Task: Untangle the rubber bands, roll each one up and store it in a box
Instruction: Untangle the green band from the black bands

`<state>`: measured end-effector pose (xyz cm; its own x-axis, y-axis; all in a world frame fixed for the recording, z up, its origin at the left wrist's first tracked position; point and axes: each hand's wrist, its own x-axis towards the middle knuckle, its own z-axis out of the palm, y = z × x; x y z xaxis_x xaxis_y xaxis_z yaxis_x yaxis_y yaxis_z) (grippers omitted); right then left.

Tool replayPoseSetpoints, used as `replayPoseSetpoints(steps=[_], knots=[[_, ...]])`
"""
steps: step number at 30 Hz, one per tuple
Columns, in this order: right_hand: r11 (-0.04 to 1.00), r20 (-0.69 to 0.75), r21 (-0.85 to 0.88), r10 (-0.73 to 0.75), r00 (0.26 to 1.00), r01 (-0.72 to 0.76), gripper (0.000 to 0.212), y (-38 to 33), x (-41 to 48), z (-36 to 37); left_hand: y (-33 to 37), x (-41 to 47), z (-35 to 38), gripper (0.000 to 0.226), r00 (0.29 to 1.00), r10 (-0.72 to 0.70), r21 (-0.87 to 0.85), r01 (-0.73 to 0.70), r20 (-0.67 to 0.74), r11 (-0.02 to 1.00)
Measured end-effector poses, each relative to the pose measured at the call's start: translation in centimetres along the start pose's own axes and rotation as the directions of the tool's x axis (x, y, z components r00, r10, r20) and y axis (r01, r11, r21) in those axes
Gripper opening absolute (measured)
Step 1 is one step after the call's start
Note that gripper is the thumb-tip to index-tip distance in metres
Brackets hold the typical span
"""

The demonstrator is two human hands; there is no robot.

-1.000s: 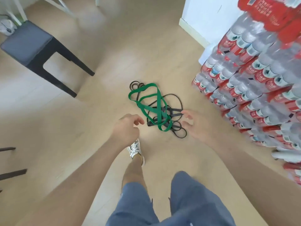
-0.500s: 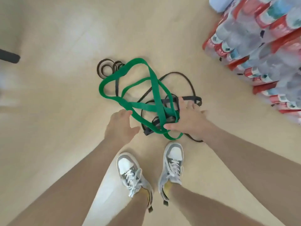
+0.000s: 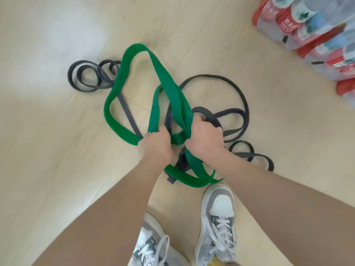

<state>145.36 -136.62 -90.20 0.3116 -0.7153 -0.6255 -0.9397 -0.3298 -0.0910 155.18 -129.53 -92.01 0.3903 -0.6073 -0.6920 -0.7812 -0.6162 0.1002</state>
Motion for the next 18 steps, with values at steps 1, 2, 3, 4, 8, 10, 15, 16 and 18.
replayPoseSetpoints(steps=[1, 2, 3, 4, 8, 10, 15, 16, 18], knots=[[0.998, 0.017, 0.060, -0.015, 1.000, 0.014, 0.047, 0.1, -0.6, -0.6, -0.1, -0.5, -0.3, 0.043, 1.000, -0.006, -0.033, 0.007, 0.031, 0.999], [0.990, 0.033, 0.138, -0.032, 0.999, 0.028, 0.037, 0.4, -1.3, -1.7, -0.5, -1.3, -0.9, 0.041, 0.997, -0.028, -0.112, 0.036, 0.067, 0.993], [0.975, 0.038, 0.221, -0.037, 0.999, 0.028, 0.032, 0.9, -2.2, -3.0, -0.9, -2.4, -1.9, 0.041, 0.993, -0.067, -0.233, 0.089, 0.100, 0.968], [0.955, 0.031, 0.296, -0.027, 0.999, 0.016, 0.030, 1.4, -3.3, -4.7, -1.3, -3.7, -3.5, 0.036, 0.987, -0.104, -0.395, 0.144, 0.120, 0.907], [0.881, 0.006, 0.468, 0.081, 0.997, -0.074, 0.035, 3.3, -9.6, -12.4, -1.0, -11.5, -13.9, 0.026, 0.993, -0.108, -0.901, 0.092, 0.050, 0.423], [0.852, -0.014, 0.520, 0.077, 0.997, -0.059, 0.041, 3.1, -13.3, -16.8, 0.5, -17.0, -20.2, 0.032, 0.999, 0.034, -0.942, -0.038, -0.029, 0.334], [0.568, 0.077, 0.823, -0.142, 0.987, 0.017, 0.135, 1.4, -25.2, -30.9, 6.3, -32.2, -36.7, 0.023, 0.870, 0.452, -0.878, -0.363, -0.198, 0.313], [0.529, 0.050, 0.846, -0.197, 0.979, 0.063, 0.136, 1.6, -27.8, -33.9, 7.3, -35.2, -39.8, 0.021, 0.824, 0.523, -0.852, -0.422, -0.219, 0.308], [0.510, 0.026, 0.846, -0.334, 0.942, 0.157, 0.118, 2.3, -33.7, -40.2, 9.0, -41.1, -45.5, 0.020, 0.737, 0.620, -0.850, -0.484, -0.269, 0.206]])
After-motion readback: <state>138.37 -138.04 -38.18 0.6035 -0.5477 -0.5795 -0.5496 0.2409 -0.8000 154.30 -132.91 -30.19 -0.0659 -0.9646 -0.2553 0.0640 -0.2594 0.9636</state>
